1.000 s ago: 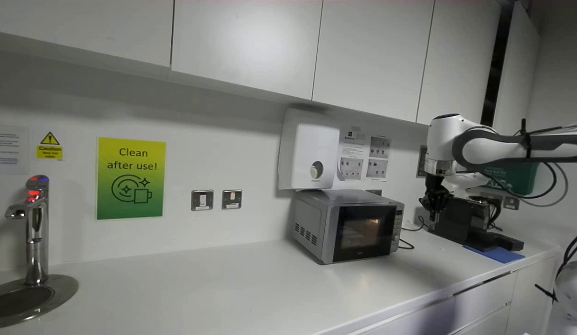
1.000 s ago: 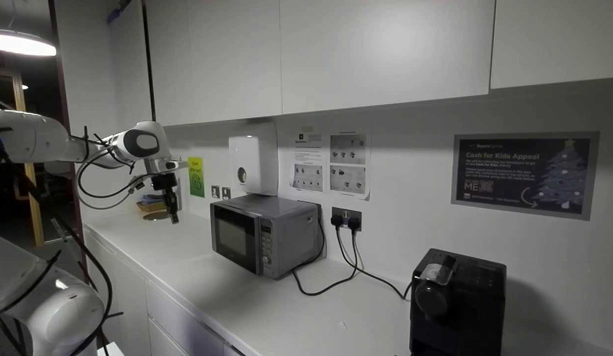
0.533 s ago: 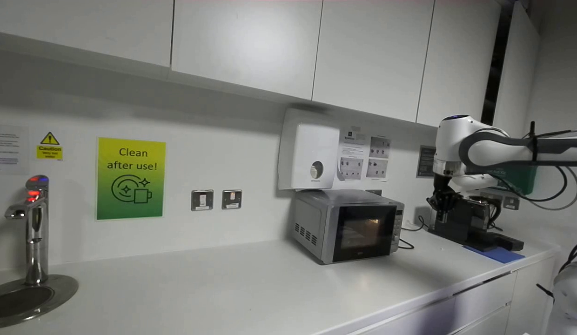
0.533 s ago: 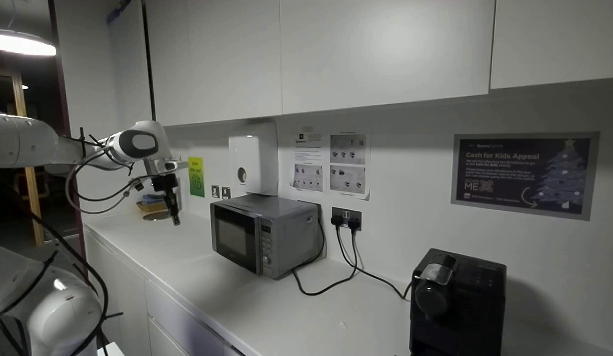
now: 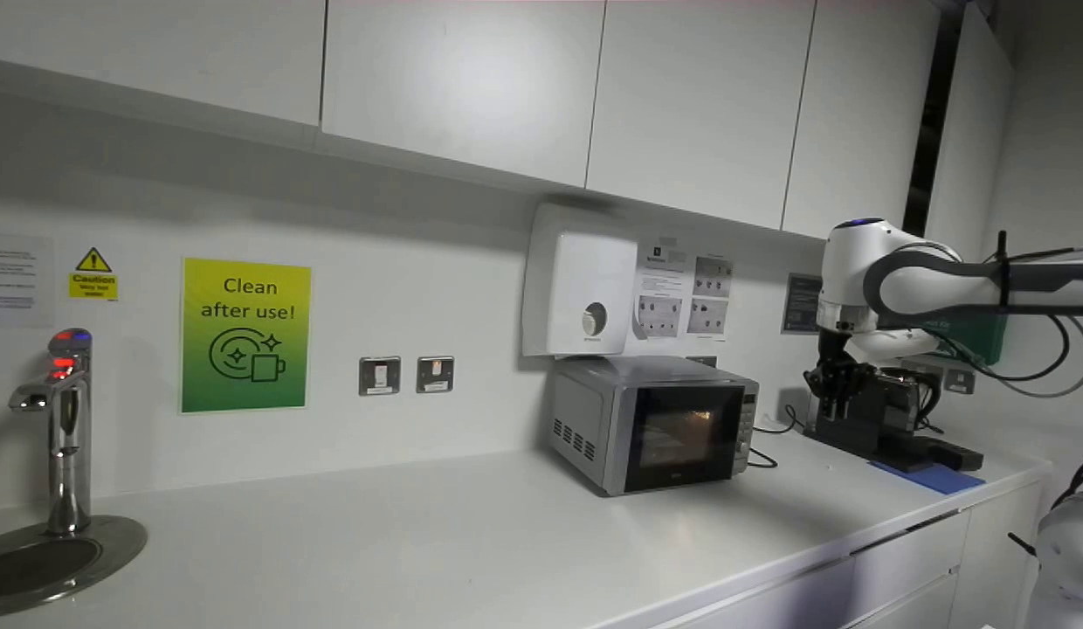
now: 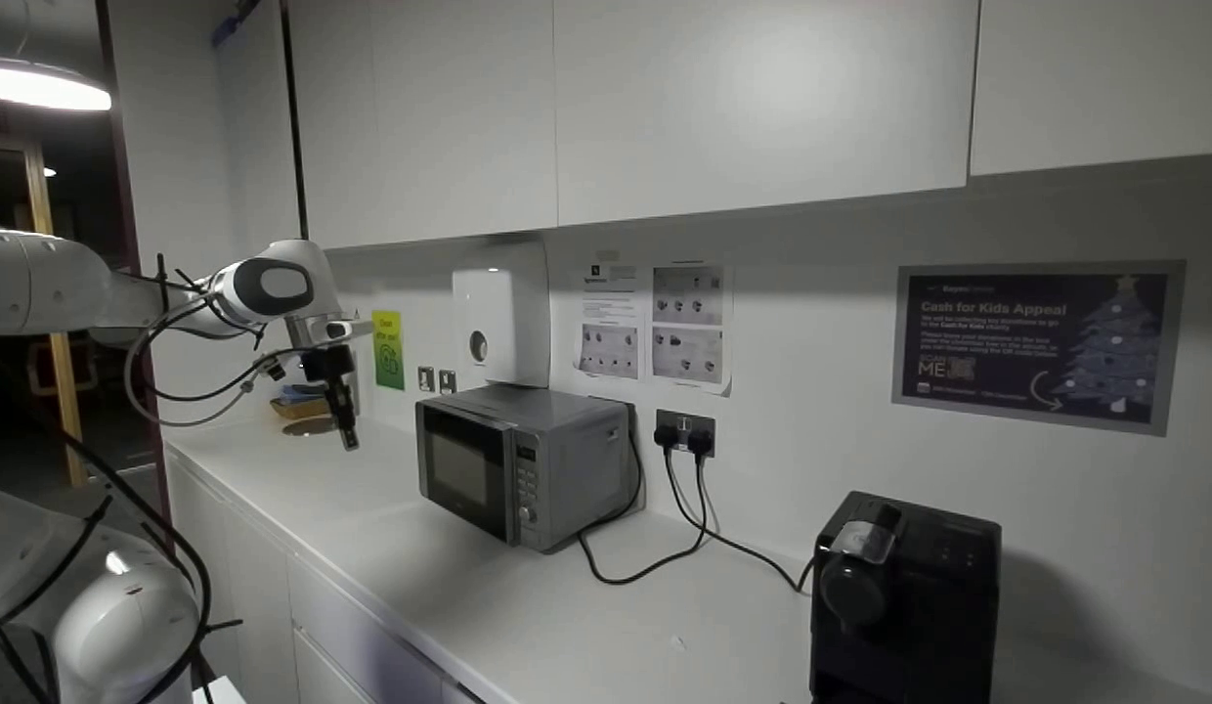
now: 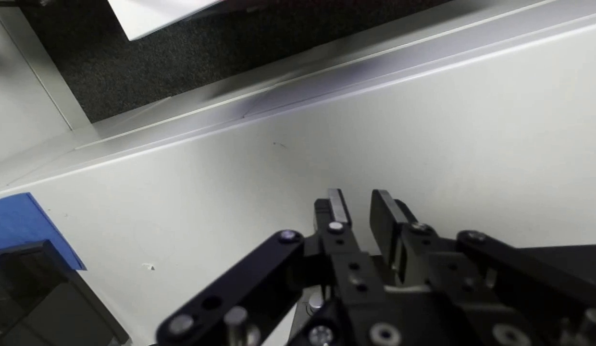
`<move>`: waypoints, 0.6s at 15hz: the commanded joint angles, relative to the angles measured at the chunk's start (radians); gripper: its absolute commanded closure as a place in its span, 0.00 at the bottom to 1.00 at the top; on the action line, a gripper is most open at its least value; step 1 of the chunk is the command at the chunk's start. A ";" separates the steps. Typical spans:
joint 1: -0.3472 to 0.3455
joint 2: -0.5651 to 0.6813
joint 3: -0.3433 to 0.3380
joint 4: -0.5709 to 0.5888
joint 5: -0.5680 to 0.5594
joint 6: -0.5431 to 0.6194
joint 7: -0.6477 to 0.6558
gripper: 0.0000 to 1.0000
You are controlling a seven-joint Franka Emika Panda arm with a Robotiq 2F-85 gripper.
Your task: Close the microwave fully
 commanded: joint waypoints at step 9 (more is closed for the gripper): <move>-0.018 0.000 -0.011 -0.047 -0.006 0.068 -0.013 0.00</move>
